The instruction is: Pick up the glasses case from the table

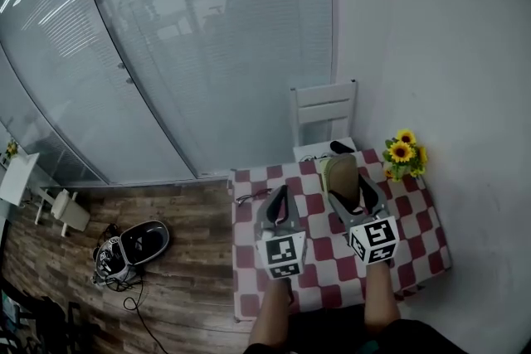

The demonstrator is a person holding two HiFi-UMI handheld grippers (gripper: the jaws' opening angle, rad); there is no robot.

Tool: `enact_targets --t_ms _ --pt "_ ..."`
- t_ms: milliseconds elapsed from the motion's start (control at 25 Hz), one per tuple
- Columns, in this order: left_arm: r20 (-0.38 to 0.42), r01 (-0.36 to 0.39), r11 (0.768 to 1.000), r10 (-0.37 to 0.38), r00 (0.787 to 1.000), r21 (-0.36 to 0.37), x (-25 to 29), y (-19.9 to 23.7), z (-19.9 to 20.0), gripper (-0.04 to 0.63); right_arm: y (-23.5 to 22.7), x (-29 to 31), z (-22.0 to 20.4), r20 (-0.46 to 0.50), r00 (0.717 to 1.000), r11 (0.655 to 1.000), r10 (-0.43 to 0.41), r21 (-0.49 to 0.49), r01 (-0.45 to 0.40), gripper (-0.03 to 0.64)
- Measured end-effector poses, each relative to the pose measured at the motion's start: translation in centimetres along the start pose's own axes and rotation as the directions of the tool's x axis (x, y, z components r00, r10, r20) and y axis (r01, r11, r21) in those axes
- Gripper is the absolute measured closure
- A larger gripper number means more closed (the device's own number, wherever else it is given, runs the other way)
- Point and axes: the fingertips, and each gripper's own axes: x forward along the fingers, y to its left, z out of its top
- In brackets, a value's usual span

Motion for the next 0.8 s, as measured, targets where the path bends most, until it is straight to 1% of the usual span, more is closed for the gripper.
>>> enact_targets --t_ms 800 --pt "-0.016 -0.009 1.000 0.008 1.000 -0.018 0.5 -0.6 -1.9 0.584 -0.9 -0.2 -0.6 0.019 1.000 1.000 -0.004 -0.020 0.004 0.287"
